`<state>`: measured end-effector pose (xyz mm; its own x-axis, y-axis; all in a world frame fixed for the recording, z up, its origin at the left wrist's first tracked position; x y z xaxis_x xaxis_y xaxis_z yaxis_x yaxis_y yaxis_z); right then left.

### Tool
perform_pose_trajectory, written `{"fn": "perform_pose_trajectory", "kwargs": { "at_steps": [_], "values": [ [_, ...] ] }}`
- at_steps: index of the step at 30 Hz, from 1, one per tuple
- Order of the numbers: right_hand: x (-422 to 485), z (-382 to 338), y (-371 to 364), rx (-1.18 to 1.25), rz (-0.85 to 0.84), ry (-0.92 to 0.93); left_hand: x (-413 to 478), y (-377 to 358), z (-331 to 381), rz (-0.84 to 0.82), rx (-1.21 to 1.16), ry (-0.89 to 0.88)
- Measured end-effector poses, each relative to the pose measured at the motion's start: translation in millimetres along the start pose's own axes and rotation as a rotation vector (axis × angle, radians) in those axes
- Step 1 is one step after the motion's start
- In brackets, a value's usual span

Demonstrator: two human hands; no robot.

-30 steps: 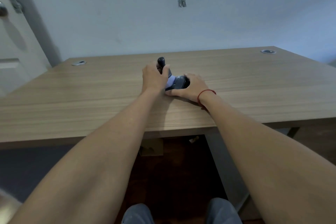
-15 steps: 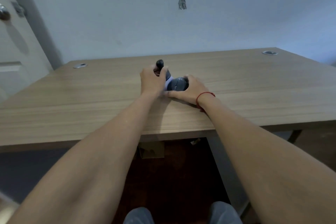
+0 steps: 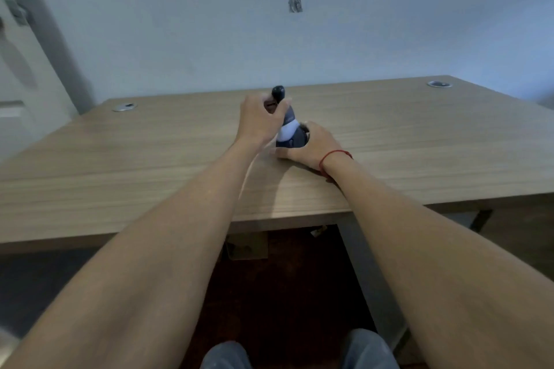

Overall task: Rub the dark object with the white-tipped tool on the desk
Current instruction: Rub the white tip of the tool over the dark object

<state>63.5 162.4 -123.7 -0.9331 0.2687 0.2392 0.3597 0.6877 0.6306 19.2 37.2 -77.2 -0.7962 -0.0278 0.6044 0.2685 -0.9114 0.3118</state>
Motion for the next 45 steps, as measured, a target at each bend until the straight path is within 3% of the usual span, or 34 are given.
{"fn": "perform_pose_trajectory", "kwargs": {
  "at_steps": [4,9,12,16,21,24,29,34,39,43,45],
  "values": [
    [-7,-1,0,0.005,0.022,-0.004,-6,5,-22,-0.055,0.255,-0.025],
    [-2,0,2,-0.004,0.025,0.007,1,9,-2,0.075,0.009,-0.007],
    [-3,1,1,0.015,0.009,0.003,4,1,2,-0.059,0.045,-0.020],
    [-6,1,0,0.030,0.024,0.008,-1,4,-16,-0.127,0.293,-0.013],
    [-2,-2,3,0.022,0.009,0.027,2,4,6,0.058,-0.041,0.037],
    [-3,-1,2,0.044,0.017,0.047,-1,-7,10,-0.042,0.068,-0.037],
    [-6,1,4,0.055,0.027,-0.010,4,-1,-12,-0.055,0.241,0.005],
    [-6,2,2,0.070,0.039,-0.014,-3,7,-12,0.027,0.114,0.057],
    [-7,1,3,0.078,0.042,-0.014,-12,10,-28,0.035,0.175,0.097],
    [-6,-1,4,0.052,0.063,0.001,-3,6,-1,0.095,-0.030,0.089],
    [-8,-1,5,0.053,0.062,0.000,-1,2,-2,0.048,-0.004,0.088]
  ]
}}
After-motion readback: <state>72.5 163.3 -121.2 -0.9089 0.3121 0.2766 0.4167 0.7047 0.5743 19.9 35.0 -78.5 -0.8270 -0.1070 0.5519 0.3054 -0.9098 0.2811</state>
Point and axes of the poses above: each hand's wrist, its own x-axis towards the middle knuckle, its own y-axis out of the back of the hand, z = x × y, the point moved 1 cm from there along x, towards the middle knuckle, and after that the axes turned 6 degrees about z, right-handed, at the moved point
